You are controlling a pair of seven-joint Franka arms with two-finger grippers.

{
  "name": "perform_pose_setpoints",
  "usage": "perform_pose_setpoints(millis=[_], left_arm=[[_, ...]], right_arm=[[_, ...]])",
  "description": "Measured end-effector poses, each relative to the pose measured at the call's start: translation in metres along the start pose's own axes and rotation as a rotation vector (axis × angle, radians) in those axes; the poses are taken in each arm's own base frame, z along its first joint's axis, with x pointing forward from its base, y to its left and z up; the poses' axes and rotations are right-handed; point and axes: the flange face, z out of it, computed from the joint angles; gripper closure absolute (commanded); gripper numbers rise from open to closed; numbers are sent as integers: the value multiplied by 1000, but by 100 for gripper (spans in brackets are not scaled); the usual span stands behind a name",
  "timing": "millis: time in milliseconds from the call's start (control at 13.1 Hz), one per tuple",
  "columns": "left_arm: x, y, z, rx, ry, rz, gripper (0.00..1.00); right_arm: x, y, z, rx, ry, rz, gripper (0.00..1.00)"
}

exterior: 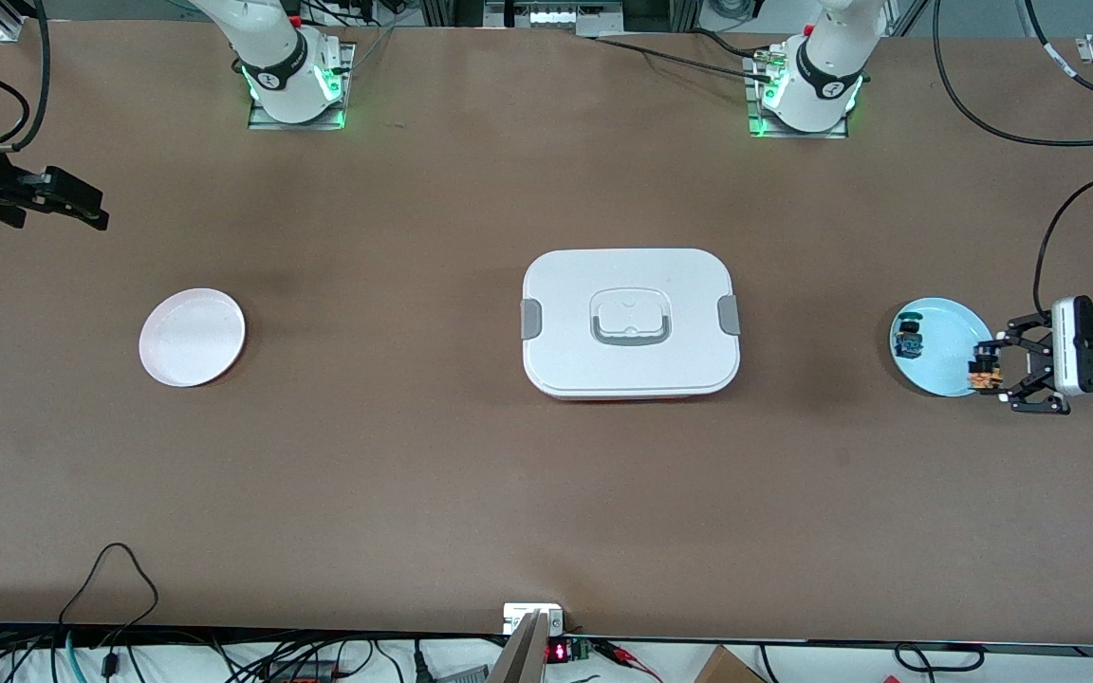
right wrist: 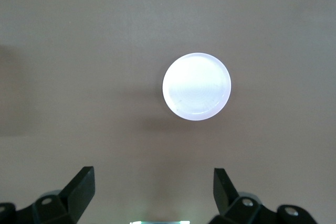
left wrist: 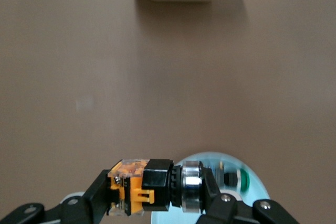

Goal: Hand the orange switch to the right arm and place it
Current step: 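Lift the switch with the left gripper while the right gripper reaches over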

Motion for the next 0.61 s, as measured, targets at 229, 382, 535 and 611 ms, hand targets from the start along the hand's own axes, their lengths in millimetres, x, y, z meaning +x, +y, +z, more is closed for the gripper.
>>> perform_pose_setpoints(millis=[229,382,535,611], left_arm=[[82,-18,16,-31,258,-73,91],[154,-28,37,-80,477,-50,91],[236,-32,61,-156,679,-27,90],[278,-33,75,-199,766,-37,89]], right_arm=[[-4,-16,-1,129,-22,-9,0],[-6,-30,-1,262,-40,-15,0],[-3,-39,1,375,-59,-16,0],[-1,-45,3,423,-67,-19,0]])
